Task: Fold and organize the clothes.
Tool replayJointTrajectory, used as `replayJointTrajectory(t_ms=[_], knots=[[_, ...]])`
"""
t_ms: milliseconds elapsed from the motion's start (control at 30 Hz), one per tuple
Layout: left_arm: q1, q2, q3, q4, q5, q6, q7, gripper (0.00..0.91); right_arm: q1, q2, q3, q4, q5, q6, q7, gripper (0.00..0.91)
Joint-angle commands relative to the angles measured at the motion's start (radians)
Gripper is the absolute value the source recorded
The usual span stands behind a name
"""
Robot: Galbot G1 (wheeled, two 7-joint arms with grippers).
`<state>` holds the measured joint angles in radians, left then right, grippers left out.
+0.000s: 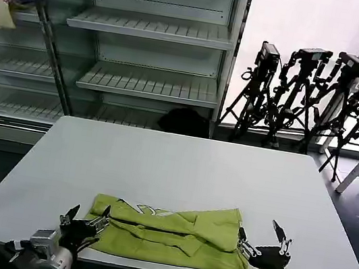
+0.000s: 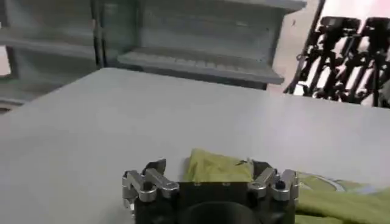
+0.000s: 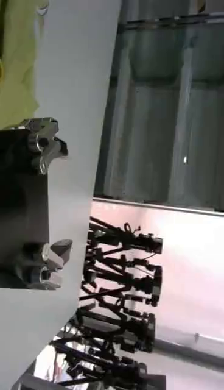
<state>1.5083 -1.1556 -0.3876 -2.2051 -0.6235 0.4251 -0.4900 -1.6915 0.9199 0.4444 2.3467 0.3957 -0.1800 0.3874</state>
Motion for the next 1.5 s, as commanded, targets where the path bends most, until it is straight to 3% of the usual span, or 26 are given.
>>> replayJointTrajectory(t_ms=[33,67,100,133,167,200,233,667,1000,1200,1500], knots=[[-0.065,-0.096,0.021,0.159,0.008,-0.041,-0.005,0.907,-0.012,0.006,0.015,-0.015,-0.023,0.073,-0.033,0.907],[-0.067,-0.096,0.024,0.181,0.022,-0.053,-0.004,0.907,-0.011,0.006,0.015,-0.014,-0.022,0.072,-0.035,0.907],[-0.068,-0.098,0.023,0.187,0.023,-0.060,-0.003,0.826,-0.012,0.005,0.016,-0.013,-0.022,0.072,-0.039,0.907],[-0.067,-0.099,0.022,0.198,0.020,-0.061,-0.001,0.474,-0.012,0.003,0.017,-0.011,-0.022,0.072,-0.041,0.907],[-0.063,-0.098,0.024,0.196,0.021,-0.064,0.003,0.252,-0.013,0.001,0.020,-0.010,-0.021,0.072,-0.042,0.907],[-0.052,-0.097,0.029,0.186,0.027,-0.072,0.014,0.091,-0.011,-0.001,0.023,-0.011,-0.014,0.072,-0.044,0.907],[-0.047,-0.097,0.032,0.179,0.038,-0.076,0.020,0.010,-0.008,-0.002,0.024,-0.013,-0.011,0.072,-0.044,0.907],[0.019,-0.088,0.144,0.141,0.277,-0.118,0.023,0.000,0.010,-0.002,0.020,-0.032,0.024,0.068,-0.047,0.907],[-0.064,-0.070,0.147,0.074,0.161,-0.099,-0.093,0.000,0.019,0.001,0.013,-0.044,0.030,0.069,-0.041,0.907],[-0.119,0.005,0.063,0.014,0.035,-0.067,-0.188,0.000,0.029,-0.001,0.013,-0.045,0.029,0.068,-0.038,0.907],[-0.086,0.164,-0.276,0.085,-0.145,-0.058,-0.167,0.000,0.040,0.000,0.012,-0.047,0.027,0.069,-0.032,0.907]])
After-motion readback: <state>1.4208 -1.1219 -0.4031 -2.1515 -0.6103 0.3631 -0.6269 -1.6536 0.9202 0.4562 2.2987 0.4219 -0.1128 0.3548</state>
